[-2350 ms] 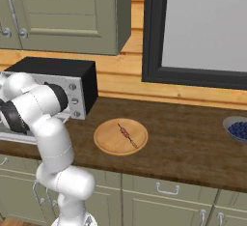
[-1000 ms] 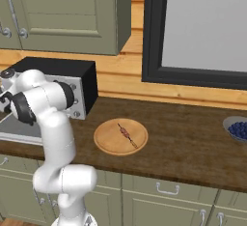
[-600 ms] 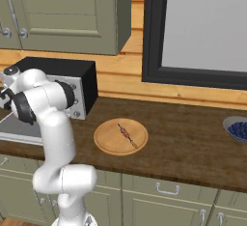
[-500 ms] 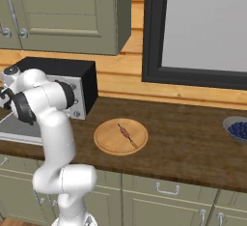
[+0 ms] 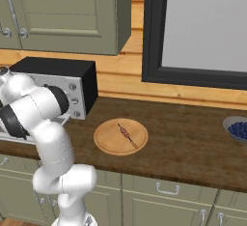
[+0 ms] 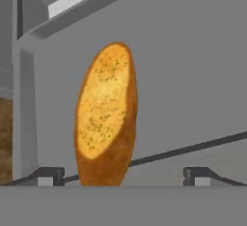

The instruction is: Pick up the kebab skewer and baguette bread, and place them inside the toaster oven. Close the toaster oven door and start by setting the timer.

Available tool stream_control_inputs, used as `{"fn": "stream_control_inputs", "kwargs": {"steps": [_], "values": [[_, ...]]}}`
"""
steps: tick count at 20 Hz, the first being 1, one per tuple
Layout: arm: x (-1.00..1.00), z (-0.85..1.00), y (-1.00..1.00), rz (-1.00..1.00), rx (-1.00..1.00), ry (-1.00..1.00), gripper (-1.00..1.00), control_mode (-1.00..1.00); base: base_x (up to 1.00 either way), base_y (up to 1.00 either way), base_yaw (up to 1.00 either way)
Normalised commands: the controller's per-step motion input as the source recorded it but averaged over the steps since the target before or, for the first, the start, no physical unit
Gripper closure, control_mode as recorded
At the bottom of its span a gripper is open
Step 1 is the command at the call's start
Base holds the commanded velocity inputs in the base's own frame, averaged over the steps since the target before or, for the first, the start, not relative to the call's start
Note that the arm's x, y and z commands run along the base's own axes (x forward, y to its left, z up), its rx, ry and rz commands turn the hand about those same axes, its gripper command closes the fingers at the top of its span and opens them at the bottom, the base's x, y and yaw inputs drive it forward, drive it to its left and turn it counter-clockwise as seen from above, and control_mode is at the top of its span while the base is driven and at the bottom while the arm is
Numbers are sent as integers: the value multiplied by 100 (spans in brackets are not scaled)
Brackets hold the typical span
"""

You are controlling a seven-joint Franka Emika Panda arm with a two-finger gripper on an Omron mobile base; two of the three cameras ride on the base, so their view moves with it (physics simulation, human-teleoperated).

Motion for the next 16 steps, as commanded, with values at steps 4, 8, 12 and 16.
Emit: {"fn": "stream_control_inputs", "kwargs": {"steps": [4,8,12,16], "values": [[-82,36,-100,0,0,0,-100,-100,0,0,0],[-58,53,-100,0,0,0,-100,-100,0,0,0],[-96,38,-100,0,0,0,-100,-100,0,0,0],[-78,36,-100,1,0,0,-100,-100,0,0,0]]}}
